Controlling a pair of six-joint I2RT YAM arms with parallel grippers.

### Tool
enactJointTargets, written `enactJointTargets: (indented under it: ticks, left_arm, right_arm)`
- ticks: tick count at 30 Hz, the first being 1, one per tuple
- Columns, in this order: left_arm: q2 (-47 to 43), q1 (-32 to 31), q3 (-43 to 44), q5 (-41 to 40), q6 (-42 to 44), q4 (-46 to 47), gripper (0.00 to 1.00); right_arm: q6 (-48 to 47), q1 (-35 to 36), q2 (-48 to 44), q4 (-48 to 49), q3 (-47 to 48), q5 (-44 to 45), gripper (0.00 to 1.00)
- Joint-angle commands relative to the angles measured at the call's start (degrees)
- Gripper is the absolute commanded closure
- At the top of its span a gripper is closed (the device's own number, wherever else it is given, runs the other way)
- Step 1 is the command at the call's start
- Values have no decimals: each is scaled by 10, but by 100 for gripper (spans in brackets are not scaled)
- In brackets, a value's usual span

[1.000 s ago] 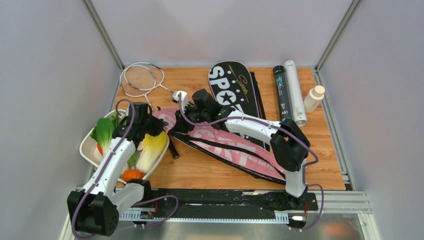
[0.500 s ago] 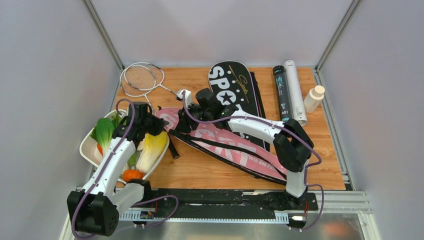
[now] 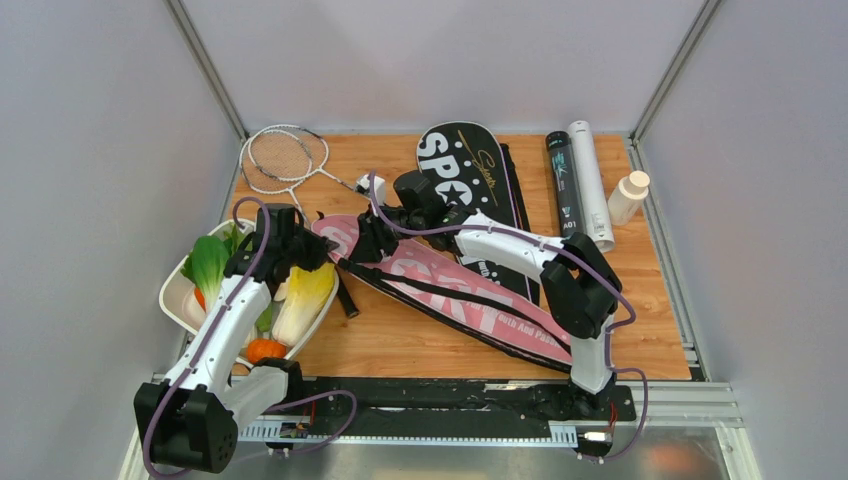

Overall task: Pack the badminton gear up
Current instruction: Zip the racket bag at the center of the board.

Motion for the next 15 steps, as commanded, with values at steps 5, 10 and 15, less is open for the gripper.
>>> enactJointTargets:
  ticks: [5, 10, 15]
  left_arm:
    - [-8, -2, 0, 26, 7, 67, 91]
    - [-9, -3, -3, 24, 6, 67, 91]
    - [-7, -2, -3, 22, 7, 68, 90]
  right_arm:
    - [63, 16, 31, 29, 51, -88, 56]
    - [68, 16, 29, 30, 53, -94, 55]
    - [71, 12, 12, 31, 41, -93, 54]
